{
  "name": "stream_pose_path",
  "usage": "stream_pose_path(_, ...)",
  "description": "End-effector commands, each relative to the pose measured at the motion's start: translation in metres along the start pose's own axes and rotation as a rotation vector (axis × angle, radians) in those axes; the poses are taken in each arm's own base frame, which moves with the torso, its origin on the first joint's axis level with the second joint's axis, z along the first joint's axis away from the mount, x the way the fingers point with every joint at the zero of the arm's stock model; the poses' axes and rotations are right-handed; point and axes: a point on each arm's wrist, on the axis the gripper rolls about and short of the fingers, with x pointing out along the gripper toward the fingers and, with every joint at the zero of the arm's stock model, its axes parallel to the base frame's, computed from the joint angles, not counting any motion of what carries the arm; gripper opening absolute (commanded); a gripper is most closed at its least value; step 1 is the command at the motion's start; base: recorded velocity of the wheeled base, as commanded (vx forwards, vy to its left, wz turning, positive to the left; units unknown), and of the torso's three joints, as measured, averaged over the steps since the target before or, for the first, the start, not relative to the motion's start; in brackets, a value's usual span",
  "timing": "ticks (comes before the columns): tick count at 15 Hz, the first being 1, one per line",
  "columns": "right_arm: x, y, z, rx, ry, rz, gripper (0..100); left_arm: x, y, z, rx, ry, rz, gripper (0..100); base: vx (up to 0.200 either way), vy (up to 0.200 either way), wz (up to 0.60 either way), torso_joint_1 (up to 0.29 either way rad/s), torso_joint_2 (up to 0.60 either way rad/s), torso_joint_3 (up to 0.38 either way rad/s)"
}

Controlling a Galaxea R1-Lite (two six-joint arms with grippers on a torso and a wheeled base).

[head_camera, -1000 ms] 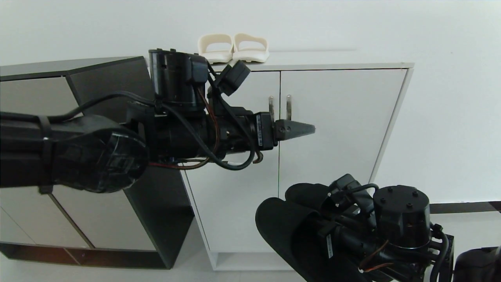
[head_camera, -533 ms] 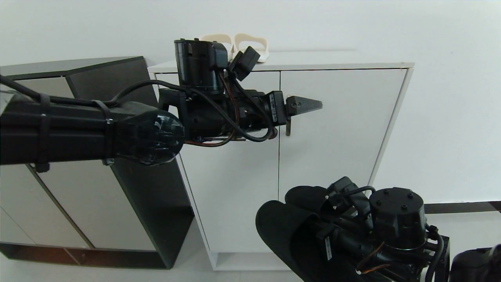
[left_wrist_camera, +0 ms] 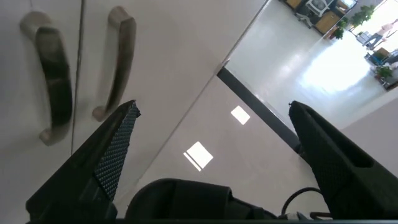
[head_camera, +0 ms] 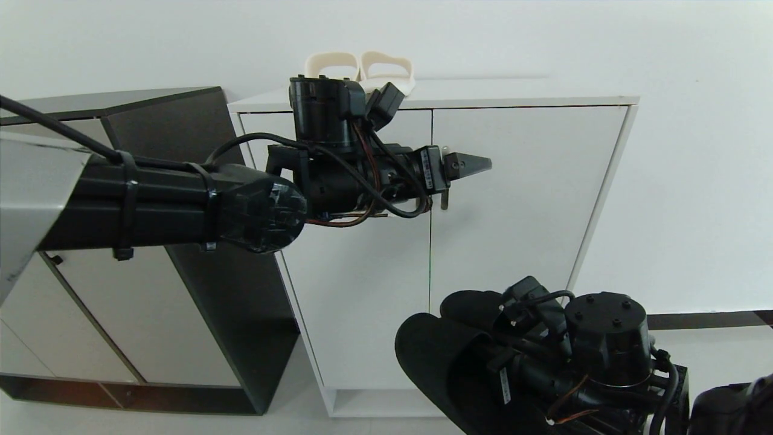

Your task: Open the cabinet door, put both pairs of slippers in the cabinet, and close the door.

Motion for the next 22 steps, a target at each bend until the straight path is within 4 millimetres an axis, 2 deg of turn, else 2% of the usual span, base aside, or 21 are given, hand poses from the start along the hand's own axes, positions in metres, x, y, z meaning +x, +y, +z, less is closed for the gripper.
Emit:
stream_pose_path(1, 0.001, 0.000, -0.002, -0.001, 0.006, 0.000, 0, 0.004, 0.004, 0.000, 0.001, -0.001, 0.005, 100, 0.000, 0.000, 0.00, 0.000, 0.00, 0.000)
stream_pose_path(7, 0.001, 0.000, -0.002, 0.001, 0.006, 0.001, 0, 0.028, 0.019, -0.005, 0.030, -0.035, 0.091, 100, 0.000, 0.000, 0.00, 0.000, 0.00, 0.000)
stream_pose_path(13, 0.001, 0.000, -0.002, 0.001, 0.006, 0.000, 0, 0.033, 0.025, -0.006, 0.030, -0.033, 0.098, 100, 0.000, 0.000, 0.00, 0.000, 0.00, 0.000)
stream_pose_path(14, 0.001, 0.000, -0.002, 0.000, 0.008, 0.000, 0, 0.033, 0.025, -0.006, 0.030, -0.033, 0.098, 0, 0.000, 0.000, 0.00, 0.000, 0.00, 0.000)
stream_pose_path(16, 0.001, 0.000, -0.004, 0.000, 0.014, 0.000, 0, 0.031, 0.023, -0.004, 0.031, -0.039, 0.096, 0, 0.000, 0.000, 0.00, 0.000, 0.00, 0.000)
stream_pose_path(19, -0.001, 0.000, -0.004, 0.000, -0.002, 0.005, 0, 0.018, 0.014, 0.004, 0.037, -0.052, 0.091, 0, 0.000, 0.000, 0.00, 0.000, 0.00, 0.000)
stream_pose_path(22, -0.009, 0.001, -0.011, -0.007, -0.027, 0.117, 0, 0.002, 0.004, 0.000, 0.053, -0.027, 0.091, 0, 0.000, 0.000, 0.00, 0.000, 0.00, 0.000)
